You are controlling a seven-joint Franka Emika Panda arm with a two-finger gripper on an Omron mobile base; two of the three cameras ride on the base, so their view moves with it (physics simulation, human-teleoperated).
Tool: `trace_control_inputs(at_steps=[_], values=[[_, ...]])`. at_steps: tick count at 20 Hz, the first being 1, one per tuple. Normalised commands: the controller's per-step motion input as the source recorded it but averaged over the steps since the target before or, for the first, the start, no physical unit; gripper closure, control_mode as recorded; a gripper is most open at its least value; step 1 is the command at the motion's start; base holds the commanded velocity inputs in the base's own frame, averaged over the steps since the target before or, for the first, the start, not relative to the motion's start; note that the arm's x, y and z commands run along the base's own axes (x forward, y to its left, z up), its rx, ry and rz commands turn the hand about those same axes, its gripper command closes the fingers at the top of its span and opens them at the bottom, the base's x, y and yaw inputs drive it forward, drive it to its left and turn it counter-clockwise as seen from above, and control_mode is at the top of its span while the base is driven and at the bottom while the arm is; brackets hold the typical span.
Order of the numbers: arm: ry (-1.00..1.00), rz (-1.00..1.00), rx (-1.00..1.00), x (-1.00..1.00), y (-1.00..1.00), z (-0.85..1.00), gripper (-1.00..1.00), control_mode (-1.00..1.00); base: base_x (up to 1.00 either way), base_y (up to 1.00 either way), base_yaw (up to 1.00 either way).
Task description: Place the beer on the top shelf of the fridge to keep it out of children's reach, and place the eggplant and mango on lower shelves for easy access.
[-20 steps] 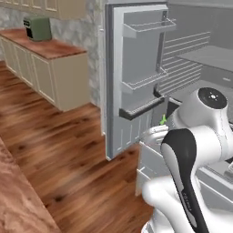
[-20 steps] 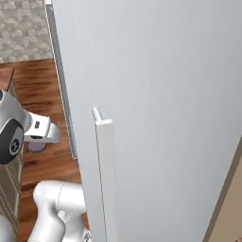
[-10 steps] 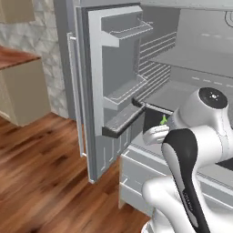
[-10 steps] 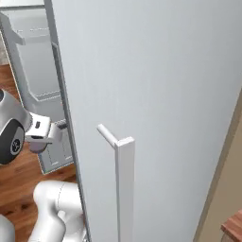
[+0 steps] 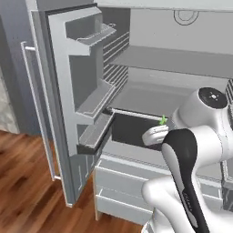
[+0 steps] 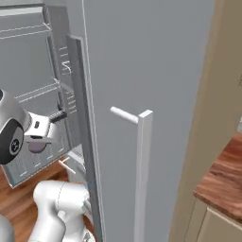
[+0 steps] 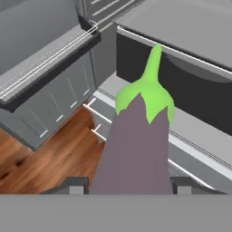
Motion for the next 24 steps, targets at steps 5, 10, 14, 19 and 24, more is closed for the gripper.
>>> trace_control_inputs(at_steps=[5,10,14,19,24], values=[[0.00,0.00,0.00,0.00,0.00,0.00,1.00,1.00,0.25,0.21,-0.61],[0.00,0.00,0.00,0.00,0.00,0.00,1.00,1.00,0.27,0.35,-0.57],[0.00,0.00,0.00,0.00,0.00,0.00,1.00,1.00,0.23,0.62,-0.42],[0.00,0.00,0.00,0.00,0.00,0.00,1.00,1.00,0.38,0.29,-0.18],[-0.07,0.00,0.08,0.35,-0.18,0.00,1.00,-1.00,0.21,0.00,-0.02]])
